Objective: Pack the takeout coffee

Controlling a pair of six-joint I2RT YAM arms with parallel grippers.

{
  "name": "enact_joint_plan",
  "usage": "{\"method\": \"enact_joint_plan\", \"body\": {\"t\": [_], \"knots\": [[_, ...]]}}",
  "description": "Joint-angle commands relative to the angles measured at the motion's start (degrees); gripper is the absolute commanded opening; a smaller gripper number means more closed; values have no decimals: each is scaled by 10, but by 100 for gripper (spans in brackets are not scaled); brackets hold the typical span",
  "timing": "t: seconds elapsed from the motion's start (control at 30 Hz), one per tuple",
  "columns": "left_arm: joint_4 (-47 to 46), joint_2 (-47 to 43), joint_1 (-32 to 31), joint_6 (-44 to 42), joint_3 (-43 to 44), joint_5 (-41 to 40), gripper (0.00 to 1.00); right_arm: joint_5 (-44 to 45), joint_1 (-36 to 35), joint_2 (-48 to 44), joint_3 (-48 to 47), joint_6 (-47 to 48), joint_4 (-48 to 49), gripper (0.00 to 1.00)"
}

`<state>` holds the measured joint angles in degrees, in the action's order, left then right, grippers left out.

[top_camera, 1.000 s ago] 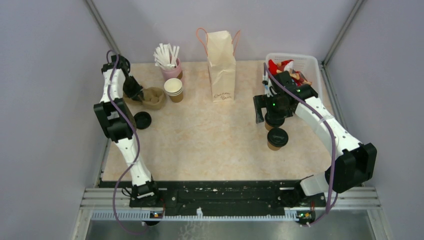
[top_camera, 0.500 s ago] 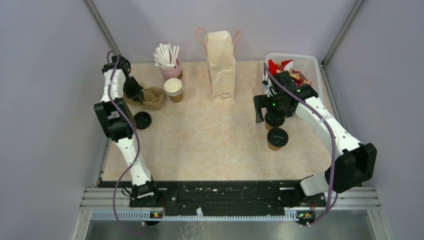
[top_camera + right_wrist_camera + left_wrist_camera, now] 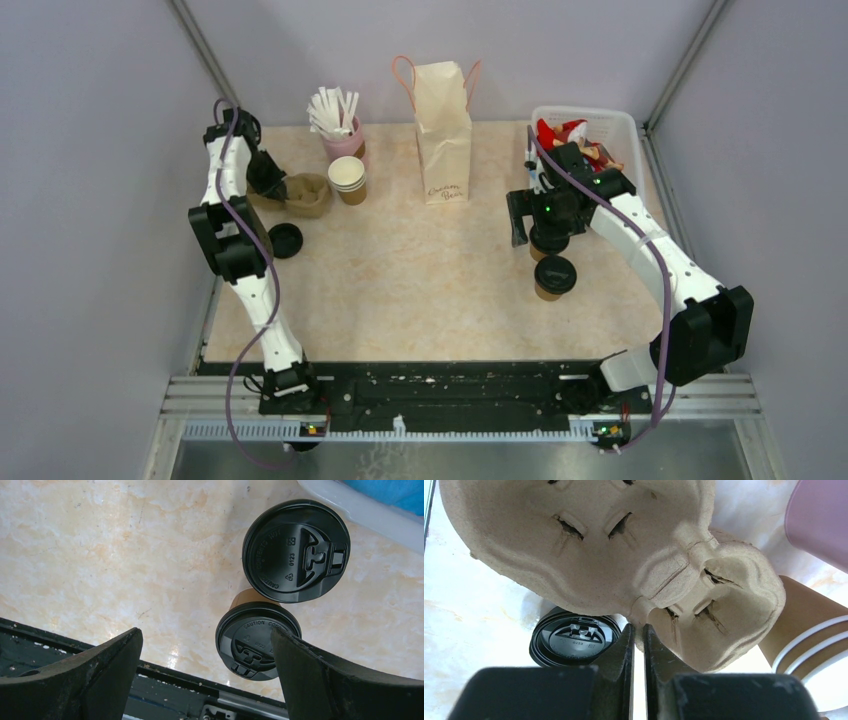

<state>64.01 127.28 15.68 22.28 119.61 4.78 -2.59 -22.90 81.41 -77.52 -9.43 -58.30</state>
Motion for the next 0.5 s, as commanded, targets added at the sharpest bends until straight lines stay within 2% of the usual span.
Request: {"method": "enact_joint_plan", "body": {"t": [0.0, 0.27, 0.47], "knots": [[5, -6, 1, -7, 32, 22, 3, 7, -5, 1, -9, 5, 12, 99], [9, 0, 12, -2, 28, 58, 0, 5, -4, -1, -8, 5, 13, 99], [9, -1, 25, -2, 11, 91, 6, 4, -4, -3, -7, 5, 13, 99]]}}
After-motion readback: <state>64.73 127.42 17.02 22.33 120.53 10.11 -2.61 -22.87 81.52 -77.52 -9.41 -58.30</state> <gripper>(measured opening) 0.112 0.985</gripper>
